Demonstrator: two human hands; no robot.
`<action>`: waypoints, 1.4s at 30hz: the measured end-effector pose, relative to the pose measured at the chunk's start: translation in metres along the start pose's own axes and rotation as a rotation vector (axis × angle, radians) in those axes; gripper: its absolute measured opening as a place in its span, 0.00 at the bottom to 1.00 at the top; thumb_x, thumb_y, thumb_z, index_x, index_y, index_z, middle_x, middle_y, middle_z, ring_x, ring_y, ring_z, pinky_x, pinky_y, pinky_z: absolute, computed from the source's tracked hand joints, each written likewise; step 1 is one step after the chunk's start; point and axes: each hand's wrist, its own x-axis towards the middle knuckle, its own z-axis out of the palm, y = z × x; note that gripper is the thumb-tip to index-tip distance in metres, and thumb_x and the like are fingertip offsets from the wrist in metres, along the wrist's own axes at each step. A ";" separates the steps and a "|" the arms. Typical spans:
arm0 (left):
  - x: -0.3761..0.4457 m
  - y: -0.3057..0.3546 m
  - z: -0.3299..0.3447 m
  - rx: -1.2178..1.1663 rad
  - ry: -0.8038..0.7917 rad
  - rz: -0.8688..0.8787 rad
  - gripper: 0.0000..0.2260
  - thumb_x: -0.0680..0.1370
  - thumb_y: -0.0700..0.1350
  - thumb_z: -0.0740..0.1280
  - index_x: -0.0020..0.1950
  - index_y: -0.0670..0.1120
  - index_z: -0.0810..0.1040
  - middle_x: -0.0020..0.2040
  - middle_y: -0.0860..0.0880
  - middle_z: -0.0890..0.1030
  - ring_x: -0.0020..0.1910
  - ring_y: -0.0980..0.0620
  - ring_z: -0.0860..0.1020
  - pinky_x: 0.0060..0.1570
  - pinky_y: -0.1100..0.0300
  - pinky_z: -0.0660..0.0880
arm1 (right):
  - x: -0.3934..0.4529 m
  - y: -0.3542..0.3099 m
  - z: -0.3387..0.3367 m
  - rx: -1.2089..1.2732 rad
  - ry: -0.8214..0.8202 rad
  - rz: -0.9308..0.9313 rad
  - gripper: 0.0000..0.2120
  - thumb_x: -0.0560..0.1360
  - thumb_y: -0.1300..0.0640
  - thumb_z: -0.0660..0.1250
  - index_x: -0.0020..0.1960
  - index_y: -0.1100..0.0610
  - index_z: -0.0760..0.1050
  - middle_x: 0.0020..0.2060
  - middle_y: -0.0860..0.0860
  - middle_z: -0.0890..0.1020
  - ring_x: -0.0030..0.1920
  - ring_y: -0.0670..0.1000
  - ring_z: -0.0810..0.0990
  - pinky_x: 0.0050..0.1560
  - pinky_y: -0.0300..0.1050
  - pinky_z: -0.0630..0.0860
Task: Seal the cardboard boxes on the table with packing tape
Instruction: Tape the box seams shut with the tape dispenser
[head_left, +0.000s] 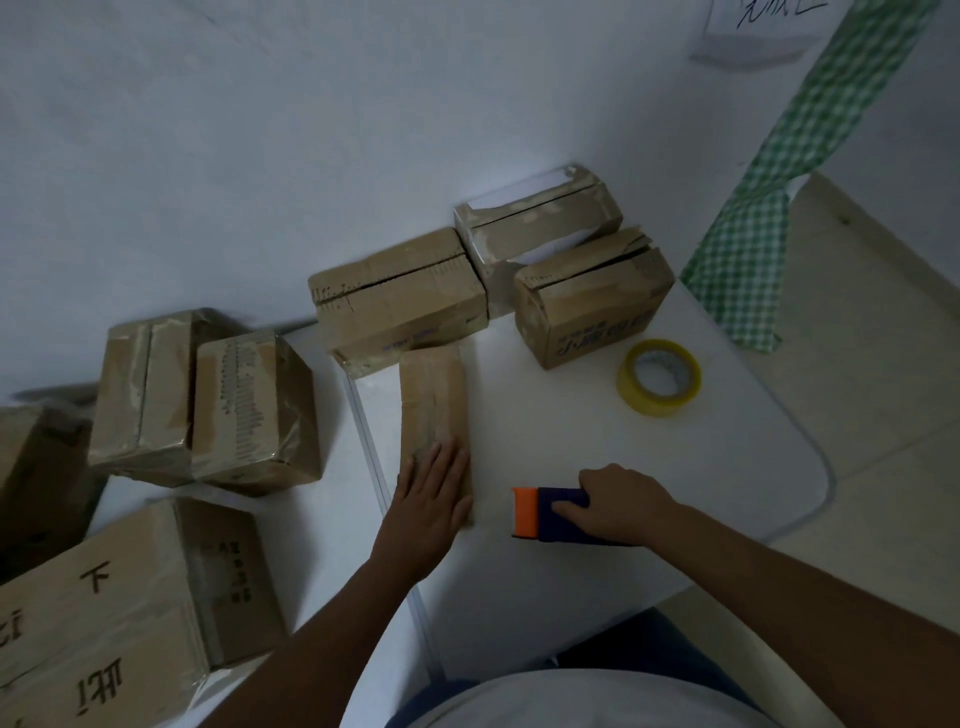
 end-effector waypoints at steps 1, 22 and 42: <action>-0.003 0.004 -0.001 -0.016 0.020 0.038 0.25 0.84 0.52 0.45 0.80 0.42 0.54 0.81 0.44 0.50 0.80 0.46 0.48 0.78 0.43 0.51 | 0.000 0.000 0.000 -0.006 -0.018 -0.008 0.25 0.77 0.34 0.57 0.54 0.56 0.71 0.48 0.53 0.77 0.40 0.49 0.72 0.37 0.43 0.67; -0.017 0.033 0.008 -0.310 0.111 -0.158 0.14 0.85 0.42 0.56 0.68 0.51 0.74 0.80 0.50 0.55 0.80 0.52 0.44 0.77 0.46 0.45 | 0.025 -0.006 -0.029 -0.163 0.248 0.127 0.22 0.80 0.40 0.57 0.53 0.59 0.74 0.49 0.55 0.80 0.46 0.54 0.80 0.37 0.44 0.68; -0.014 0.031 0.011 -0.300 0.108 -0.158 0.15 0.84 0.43 0.55 0.68 0.51 0.74 0.80 0.49 0.57 0.80 0.51 0.45 0.77 0.47 0.43 | 0.039 -0.074 0.056 1.275 -0.201 0.197 0.22 0.79 0.63 0.62 0.72 0.54 0.64 0.62 0.54 0.77 0.59 0.54 0.77 0.60 0.48 0.75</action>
